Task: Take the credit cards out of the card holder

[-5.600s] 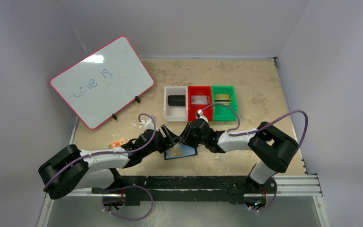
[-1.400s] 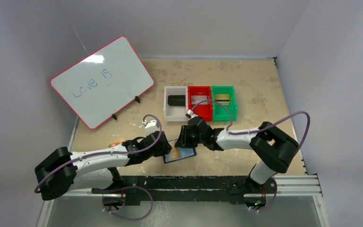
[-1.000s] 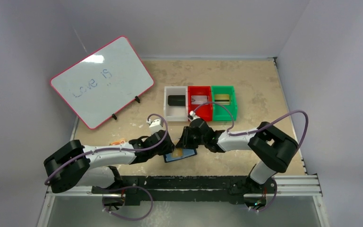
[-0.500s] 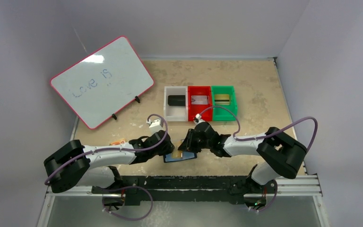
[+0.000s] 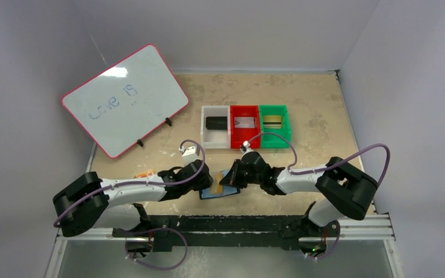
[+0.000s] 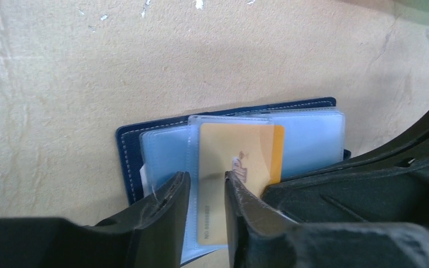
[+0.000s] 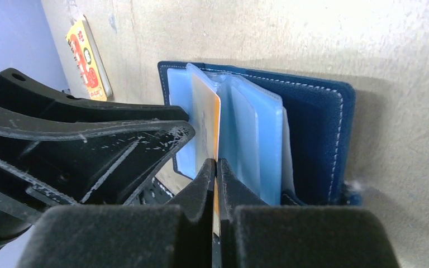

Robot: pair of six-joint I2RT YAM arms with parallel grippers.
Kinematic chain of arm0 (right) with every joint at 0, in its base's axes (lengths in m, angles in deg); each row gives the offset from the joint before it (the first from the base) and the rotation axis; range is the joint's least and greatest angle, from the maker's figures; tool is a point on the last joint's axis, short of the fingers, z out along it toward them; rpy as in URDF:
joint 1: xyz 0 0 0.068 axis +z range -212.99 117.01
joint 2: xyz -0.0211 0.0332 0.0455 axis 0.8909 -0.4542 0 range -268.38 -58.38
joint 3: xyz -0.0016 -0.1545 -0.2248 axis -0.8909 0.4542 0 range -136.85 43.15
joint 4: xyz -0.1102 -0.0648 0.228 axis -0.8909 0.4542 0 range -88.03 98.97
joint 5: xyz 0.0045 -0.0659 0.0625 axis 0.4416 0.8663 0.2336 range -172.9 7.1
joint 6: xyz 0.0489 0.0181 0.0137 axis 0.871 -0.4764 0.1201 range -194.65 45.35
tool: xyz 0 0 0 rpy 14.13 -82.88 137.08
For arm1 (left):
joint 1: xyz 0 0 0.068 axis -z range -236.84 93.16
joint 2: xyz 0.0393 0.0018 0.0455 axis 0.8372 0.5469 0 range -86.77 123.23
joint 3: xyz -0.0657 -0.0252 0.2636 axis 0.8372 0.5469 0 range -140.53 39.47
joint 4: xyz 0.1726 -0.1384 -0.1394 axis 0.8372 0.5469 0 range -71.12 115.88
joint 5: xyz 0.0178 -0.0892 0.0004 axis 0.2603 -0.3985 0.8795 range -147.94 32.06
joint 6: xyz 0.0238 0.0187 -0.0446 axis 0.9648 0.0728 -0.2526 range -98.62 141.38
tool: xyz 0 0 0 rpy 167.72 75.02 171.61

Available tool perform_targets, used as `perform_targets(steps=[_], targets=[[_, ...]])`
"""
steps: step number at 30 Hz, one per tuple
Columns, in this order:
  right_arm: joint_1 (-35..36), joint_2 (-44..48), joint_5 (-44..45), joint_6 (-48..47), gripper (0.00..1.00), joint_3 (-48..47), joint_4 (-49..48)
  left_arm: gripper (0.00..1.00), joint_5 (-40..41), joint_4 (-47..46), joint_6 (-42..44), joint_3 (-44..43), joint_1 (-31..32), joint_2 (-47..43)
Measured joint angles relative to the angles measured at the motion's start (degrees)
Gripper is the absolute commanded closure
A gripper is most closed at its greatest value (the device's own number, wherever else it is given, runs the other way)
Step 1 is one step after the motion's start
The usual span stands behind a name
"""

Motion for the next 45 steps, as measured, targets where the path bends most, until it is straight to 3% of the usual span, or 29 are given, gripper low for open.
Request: perform_targets(steps=[4,12,15,21,26,37,45], targets=[[0.0,1.4,0.7,1.6,1.0,1.7,-0.3,0.55,1.4,2.6,0.2,-0.7,0.2,-1.2],[-0.3,3.1,2.1,4.4,1.0,4.3,-1.1,0.53,1.6,8.2,2.1,-2.8,0.2,-0.9],[-0.3,2.7,2.1,4.7,1.0,4.3,-1.8,0.68,1.6,7.5,2.7,-3.3,0.2,0.7],[-0.5,0.2,2.4,5.5,1.0,4.2,-3.0,0.84,1.5,-0.5,2.6,-3.3,1.3,5.3],[-0.6,0.0,2.2,5.9,1.0,4.3,-3.3,0.99,3.5,0.9,2.5,-3.7,1.5,5.4],[-0.6,0.7,3.0,6.0,1.0,4.3,-3.1,1.0,6.2,5.2,2.5,-4.2,2.2,4.3],[-0.9,4.1,5.6,4.8,1.0,3.0,3.5,1.0,10.2,14.7,1.4,-4.2,2.3,0.5]])
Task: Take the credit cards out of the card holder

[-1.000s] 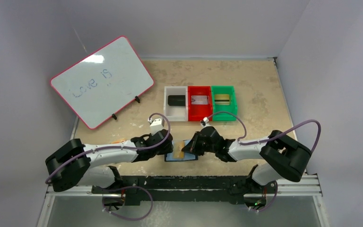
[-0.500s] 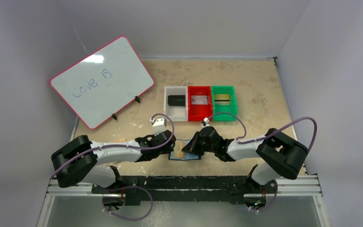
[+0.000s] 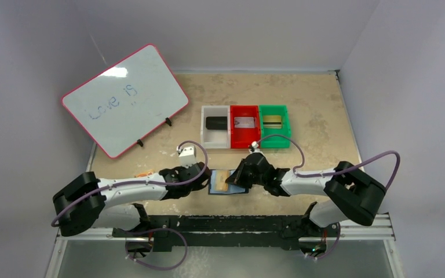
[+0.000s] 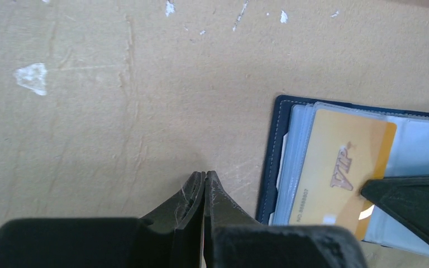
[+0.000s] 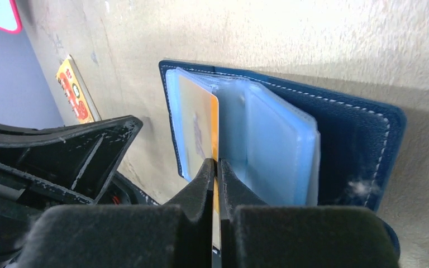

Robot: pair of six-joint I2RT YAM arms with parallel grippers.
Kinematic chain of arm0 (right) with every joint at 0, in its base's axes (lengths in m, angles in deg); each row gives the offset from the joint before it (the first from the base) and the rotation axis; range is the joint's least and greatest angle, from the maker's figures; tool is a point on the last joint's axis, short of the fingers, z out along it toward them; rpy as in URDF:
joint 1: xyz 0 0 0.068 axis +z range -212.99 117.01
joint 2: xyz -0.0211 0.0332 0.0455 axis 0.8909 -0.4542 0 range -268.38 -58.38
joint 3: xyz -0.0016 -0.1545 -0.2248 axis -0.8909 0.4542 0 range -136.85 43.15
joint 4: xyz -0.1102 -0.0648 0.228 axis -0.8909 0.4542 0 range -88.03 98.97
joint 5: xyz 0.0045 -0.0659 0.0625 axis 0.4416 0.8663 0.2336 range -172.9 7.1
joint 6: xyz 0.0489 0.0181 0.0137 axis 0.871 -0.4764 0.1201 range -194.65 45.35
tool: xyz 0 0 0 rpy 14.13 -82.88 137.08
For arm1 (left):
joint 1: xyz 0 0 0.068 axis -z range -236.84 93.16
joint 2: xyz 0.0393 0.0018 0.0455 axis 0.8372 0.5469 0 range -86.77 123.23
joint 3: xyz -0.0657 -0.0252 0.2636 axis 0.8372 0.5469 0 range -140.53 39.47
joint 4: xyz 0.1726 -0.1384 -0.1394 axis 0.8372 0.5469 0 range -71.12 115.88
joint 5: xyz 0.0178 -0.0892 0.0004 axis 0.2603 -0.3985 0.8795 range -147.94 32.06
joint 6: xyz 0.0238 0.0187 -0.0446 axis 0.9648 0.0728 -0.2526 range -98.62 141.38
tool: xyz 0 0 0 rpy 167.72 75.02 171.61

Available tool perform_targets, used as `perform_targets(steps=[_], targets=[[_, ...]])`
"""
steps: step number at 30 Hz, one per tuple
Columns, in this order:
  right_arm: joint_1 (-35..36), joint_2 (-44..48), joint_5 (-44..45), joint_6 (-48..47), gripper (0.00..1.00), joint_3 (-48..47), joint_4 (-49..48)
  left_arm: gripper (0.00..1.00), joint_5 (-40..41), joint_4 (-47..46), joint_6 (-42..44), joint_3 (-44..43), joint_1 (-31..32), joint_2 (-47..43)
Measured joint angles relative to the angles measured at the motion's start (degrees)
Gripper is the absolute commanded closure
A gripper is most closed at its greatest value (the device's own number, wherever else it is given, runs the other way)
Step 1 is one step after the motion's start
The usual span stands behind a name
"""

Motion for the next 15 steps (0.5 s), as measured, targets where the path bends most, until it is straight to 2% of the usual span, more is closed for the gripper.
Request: perform_targets(steps=[2,6,9,15], targets=[[-0.1,0.5,0.9,-0.9,1.0,-1.3,2.4,0.98,1.1,1.7,-0.4,0.0,0.0,-1.5],[-0.2,0.5,1.8,-3.3,1.0,-3.5,5.4,0.83,1.3,2.1,0.0,0.0,0.0,-4.5],[-0.2,-0.7,1.7,-4.6,1.0,-4.6,5.7,0.75,-1.4,-1.6,1.4,0.0,0.0,-6.7],[-0.3,-4.0,1.2,-5.0,1.0,-5.6,4.6,0.73,-8.8,-12.7,4.2,-0.4,0.0,-4.5]])
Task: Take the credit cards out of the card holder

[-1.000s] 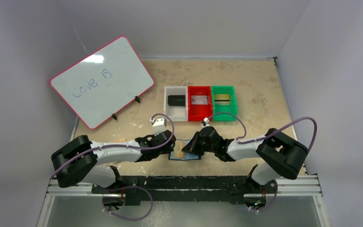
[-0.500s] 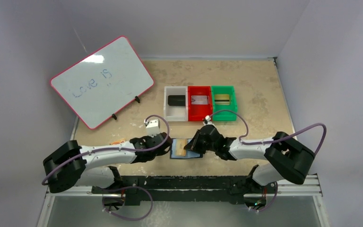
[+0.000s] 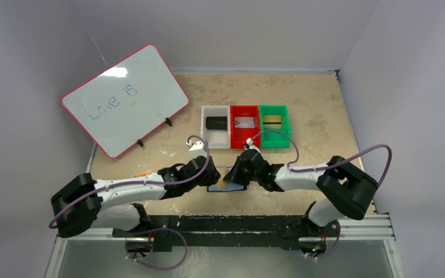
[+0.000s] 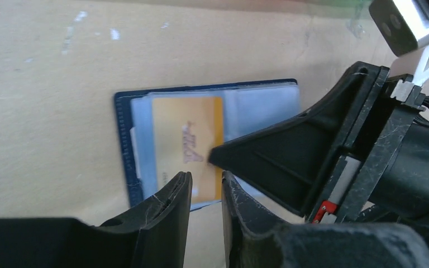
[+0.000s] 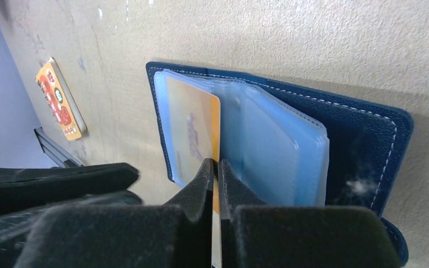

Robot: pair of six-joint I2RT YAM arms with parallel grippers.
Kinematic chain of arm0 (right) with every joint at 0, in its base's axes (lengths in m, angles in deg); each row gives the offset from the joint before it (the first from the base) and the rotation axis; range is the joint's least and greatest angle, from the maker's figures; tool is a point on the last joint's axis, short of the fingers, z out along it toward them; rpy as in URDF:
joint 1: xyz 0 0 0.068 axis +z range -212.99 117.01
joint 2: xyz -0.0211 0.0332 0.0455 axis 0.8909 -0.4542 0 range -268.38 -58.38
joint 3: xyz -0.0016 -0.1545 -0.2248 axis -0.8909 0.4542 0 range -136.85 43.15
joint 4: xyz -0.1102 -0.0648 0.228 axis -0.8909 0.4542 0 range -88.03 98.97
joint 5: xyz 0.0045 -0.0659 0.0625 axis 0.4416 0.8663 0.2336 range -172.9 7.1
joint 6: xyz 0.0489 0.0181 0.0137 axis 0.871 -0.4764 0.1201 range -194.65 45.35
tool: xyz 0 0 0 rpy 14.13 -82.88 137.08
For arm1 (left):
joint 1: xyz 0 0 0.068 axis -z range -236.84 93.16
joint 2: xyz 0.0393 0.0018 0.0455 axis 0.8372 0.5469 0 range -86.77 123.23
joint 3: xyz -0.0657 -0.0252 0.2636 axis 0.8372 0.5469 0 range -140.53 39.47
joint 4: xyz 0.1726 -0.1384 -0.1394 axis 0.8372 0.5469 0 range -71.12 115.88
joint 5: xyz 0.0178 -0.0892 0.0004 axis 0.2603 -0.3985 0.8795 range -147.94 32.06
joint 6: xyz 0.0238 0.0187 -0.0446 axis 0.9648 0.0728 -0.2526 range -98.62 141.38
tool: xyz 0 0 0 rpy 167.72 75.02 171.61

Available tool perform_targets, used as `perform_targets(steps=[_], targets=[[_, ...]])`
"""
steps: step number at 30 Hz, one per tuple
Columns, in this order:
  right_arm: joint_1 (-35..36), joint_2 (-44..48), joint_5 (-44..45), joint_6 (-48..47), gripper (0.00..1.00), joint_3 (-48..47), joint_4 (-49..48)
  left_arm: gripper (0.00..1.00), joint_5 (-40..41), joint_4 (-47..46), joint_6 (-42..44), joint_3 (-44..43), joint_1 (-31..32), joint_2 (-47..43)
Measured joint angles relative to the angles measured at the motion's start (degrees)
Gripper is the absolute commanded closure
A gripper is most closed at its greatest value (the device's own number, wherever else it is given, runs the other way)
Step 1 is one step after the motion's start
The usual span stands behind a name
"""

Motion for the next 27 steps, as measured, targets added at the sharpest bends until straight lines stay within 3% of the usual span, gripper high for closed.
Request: perform_targets(steps=[8,19,27], targets=[[0.0,0.0,-0.1,-0.1,1.0,-0.1,-0.3,0.8,-4.2,-4.5,0.4,-2.2,0.0,11.9],[-0.4,0.2,-0.2,-0.9,1.0,-0.1,0.5,0.86,-0.9,-4.5,-1.7,-2.3,0.4,13.2],[-1.3,5.7,1.1,-0.9,1.0,1.5,3.3,0.86,2.9,-4.0,-3.8,0.0,0.5,11.6]])
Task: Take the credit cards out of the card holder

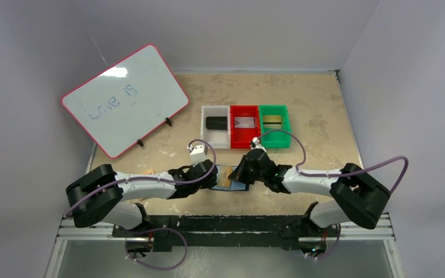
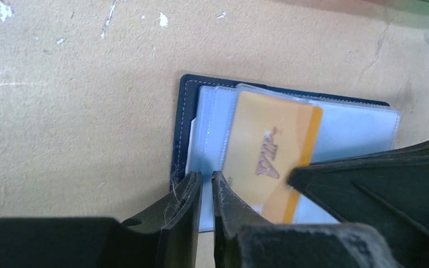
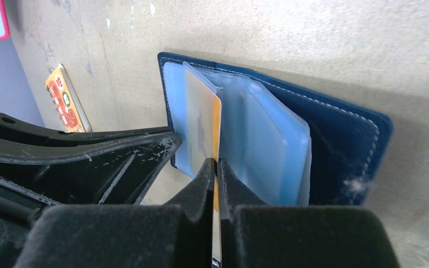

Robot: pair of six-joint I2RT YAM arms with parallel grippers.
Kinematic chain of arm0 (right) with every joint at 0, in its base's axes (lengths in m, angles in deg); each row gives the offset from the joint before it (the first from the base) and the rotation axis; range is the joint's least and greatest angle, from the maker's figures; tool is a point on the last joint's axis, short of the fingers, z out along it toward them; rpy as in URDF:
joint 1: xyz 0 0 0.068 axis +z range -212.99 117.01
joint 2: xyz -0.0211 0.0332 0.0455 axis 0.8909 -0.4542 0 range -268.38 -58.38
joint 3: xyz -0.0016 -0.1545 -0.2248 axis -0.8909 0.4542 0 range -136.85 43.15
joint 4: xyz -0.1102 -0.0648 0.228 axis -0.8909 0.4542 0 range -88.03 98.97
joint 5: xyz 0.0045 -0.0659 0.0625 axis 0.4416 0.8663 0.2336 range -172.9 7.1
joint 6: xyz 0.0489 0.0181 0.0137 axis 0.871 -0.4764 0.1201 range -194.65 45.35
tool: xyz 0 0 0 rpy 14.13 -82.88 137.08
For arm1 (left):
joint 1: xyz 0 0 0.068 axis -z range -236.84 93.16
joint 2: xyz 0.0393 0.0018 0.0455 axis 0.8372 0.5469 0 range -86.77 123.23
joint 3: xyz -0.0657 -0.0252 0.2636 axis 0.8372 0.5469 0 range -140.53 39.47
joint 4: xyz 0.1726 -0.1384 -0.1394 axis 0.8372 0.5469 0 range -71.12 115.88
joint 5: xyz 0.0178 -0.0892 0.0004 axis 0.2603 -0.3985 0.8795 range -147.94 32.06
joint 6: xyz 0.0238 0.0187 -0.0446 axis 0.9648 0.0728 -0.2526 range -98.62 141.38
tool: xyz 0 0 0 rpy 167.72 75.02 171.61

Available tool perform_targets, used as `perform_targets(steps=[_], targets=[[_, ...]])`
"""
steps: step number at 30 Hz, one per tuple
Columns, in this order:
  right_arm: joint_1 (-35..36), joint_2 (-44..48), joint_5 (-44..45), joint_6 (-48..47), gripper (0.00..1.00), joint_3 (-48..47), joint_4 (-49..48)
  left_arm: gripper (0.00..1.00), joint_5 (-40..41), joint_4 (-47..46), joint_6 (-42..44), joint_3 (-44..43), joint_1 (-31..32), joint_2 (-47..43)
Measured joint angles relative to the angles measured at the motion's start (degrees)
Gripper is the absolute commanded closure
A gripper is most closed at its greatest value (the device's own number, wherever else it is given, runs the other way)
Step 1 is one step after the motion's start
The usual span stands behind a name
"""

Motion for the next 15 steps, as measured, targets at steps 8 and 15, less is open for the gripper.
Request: perform_targets(steps=[8,15], targets=[[-1.2,2.1,-0.5,0.0,1.0,1.8,0.1,0.87,0.9,0.6,-0.3,0.7,0.0,-0.7],[-1.6,3.5,-0.6,-0.4,1.0,1.9,0.7,0.85,0.9,1.1,-0.2,0.7,0.0,-1.2]])
